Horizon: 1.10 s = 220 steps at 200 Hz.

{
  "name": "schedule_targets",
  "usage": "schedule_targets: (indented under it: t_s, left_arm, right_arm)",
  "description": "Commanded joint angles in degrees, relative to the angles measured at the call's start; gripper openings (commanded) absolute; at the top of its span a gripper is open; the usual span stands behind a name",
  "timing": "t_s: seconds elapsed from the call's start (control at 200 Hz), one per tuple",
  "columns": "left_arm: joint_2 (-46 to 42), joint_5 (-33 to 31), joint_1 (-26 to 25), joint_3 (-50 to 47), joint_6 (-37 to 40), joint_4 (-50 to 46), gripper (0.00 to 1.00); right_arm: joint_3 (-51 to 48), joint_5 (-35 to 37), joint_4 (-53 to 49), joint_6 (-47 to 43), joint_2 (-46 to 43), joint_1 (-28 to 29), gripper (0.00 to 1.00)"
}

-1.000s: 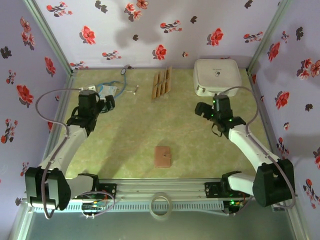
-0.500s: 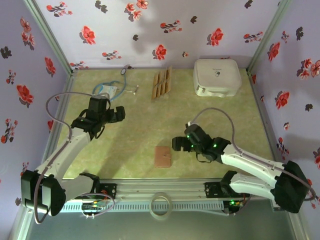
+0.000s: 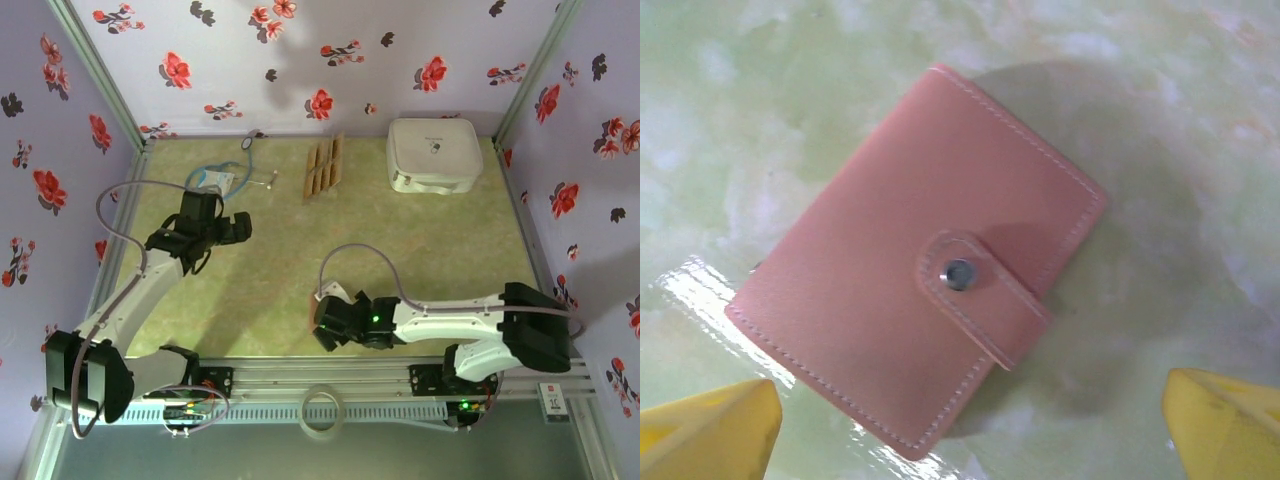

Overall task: Put the credit cards into the card holder
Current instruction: Move the card holder to the center of the table.

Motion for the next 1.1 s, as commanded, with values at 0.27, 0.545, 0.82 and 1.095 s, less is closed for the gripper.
schedule_targets:
  t_s: [0.27,0.545,0.82,1.095]
  left_arm:
    - [1.3,-0.9,0.7,3.1,1.4,-1.0,1.00]
    - [1.3,-0.9,0.9,3.4,1.1,-1.1,1.00]
    - [1.1,-0.3,0.9,3.5,0.5,-1.3,1.00]
    - [1.3,0.5,0.9,3.8,-0.1,-1.4,1.00]
  right_arm:
    - [1.0,5.5,-1.0,-2.3,5.2,2.9,0.99]
    - [1.3,7.8,0.0,-3.7,8.2,-1.3,0.99]
    - [3.7,4.9,4.8,-7.7,10.3,-9.8,0.99]
    - [10.1,2.7,6.8,-11.4,17.7,-16.0,0.98]
